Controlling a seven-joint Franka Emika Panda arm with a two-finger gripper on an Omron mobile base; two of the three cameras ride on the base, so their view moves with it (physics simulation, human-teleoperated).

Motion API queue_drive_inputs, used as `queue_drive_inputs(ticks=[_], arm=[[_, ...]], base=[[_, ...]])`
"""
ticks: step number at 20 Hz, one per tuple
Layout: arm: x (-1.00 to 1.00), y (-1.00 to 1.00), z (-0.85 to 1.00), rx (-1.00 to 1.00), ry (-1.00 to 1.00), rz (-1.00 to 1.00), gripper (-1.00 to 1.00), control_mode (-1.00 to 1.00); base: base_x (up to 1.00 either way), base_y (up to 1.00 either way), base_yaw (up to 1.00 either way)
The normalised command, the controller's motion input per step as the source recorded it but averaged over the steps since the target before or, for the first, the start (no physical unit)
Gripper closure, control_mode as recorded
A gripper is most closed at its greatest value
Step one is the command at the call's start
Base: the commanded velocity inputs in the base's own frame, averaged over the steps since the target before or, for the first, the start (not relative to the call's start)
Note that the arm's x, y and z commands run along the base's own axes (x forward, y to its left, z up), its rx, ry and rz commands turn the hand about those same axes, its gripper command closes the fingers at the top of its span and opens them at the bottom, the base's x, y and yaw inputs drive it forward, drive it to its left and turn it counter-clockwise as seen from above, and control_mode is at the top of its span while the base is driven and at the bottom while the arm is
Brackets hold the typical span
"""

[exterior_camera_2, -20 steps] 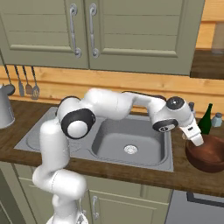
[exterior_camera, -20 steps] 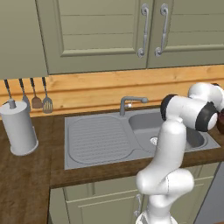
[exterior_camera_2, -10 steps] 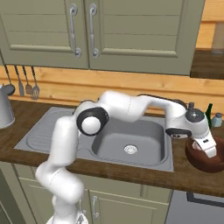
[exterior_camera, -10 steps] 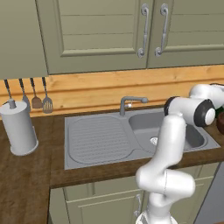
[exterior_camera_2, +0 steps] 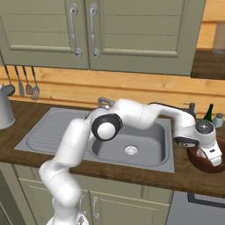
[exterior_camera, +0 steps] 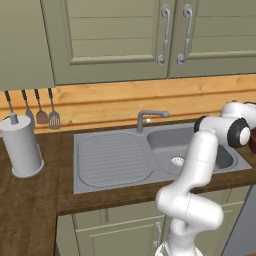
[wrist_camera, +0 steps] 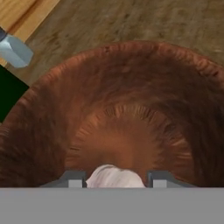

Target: Pick the garlic from the sink and place it in the bowl. Then pick the bowl and place it in the microwave. Then close the microwave door and press the start button.

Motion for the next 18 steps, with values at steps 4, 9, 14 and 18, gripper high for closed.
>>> queue_drive_inputs(ticks=[4, 9, 14, 18], arm=[[0.43, -0.03, -0.21, 0.02, 0.01, 0.00, 1.00, -1.00], [0.05, 0.19, -0.31, -0.01, 0.00, 0.00, -1.00, -1.00], [-0.13, 0.28, -0.01, 0.00, -0.01, 0.00, -1.00, -1.00], [0.00, 0.18, 0.08, 0.00, 0.00, 0.00, -1.00, -1.00]], base=[[0.00, 0.00, 0.00], [0.00, 0.00, 0.00], [0.00, 0.00, 0.00], [0.00, 0.00, 0.00]])
